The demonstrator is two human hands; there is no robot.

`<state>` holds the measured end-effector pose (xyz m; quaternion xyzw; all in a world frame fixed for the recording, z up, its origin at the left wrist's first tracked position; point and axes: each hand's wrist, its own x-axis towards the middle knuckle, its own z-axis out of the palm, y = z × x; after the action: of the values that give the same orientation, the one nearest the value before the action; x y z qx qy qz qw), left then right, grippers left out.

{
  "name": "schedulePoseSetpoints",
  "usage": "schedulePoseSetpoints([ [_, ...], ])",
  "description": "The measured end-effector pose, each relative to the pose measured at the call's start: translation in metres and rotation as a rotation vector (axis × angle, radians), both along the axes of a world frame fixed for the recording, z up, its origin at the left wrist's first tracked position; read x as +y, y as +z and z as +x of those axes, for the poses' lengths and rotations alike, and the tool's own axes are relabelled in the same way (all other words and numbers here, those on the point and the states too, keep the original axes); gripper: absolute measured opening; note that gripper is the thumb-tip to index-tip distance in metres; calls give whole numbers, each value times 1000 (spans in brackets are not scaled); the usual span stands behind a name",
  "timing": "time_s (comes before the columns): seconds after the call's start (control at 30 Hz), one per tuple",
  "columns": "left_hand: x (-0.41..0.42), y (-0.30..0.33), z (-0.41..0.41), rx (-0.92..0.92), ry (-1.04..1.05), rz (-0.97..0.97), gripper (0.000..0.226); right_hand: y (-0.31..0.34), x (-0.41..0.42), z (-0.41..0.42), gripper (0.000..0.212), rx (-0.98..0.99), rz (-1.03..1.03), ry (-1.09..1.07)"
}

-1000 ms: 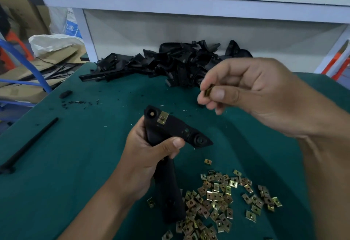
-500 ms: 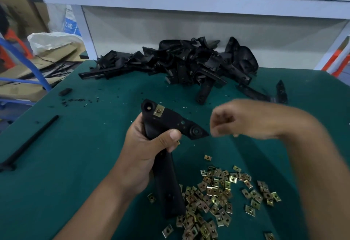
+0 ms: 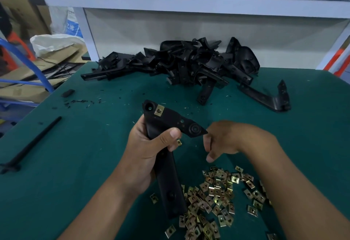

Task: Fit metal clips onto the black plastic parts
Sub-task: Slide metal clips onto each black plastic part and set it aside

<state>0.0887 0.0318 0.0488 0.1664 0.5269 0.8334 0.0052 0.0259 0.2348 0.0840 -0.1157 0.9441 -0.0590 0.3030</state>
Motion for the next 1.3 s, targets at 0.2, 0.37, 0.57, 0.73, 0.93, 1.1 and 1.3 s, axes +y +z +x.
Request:
schedulePoseSetpoints([
  [0.2, 1, 0, 1, -7, 4, 14, 16, 0, 1, 0, 21, 16, 8, 7],
  [0.37, 2, 1, 1, -5, 2, 23, 15, -3, -6, 1, 29, 31, 82, 74],
  [0.57, 2, 0, 0, -11, -9, 33, 16, 21, 11, 5, 7, 139, -340, -15],
  [0.73, 2, -2, -1, -5, -17, 37, 21, 57, 18, 19, 12, 109, -920, 0],
  [0.93, 2, -5, -2, 12, -28, 39, 29, 70, 15, 29, 15, 83, -1078, 43],
  [1.1, 1, -6, -3, 23, -32, 34, 29, 72, 13, 32, 18, 107, -1021, 52],
  [1.3, 1, -6, -2, 11, -41, 33, 29, 72, 9, 33, 22, 105, -1019, 4],
])
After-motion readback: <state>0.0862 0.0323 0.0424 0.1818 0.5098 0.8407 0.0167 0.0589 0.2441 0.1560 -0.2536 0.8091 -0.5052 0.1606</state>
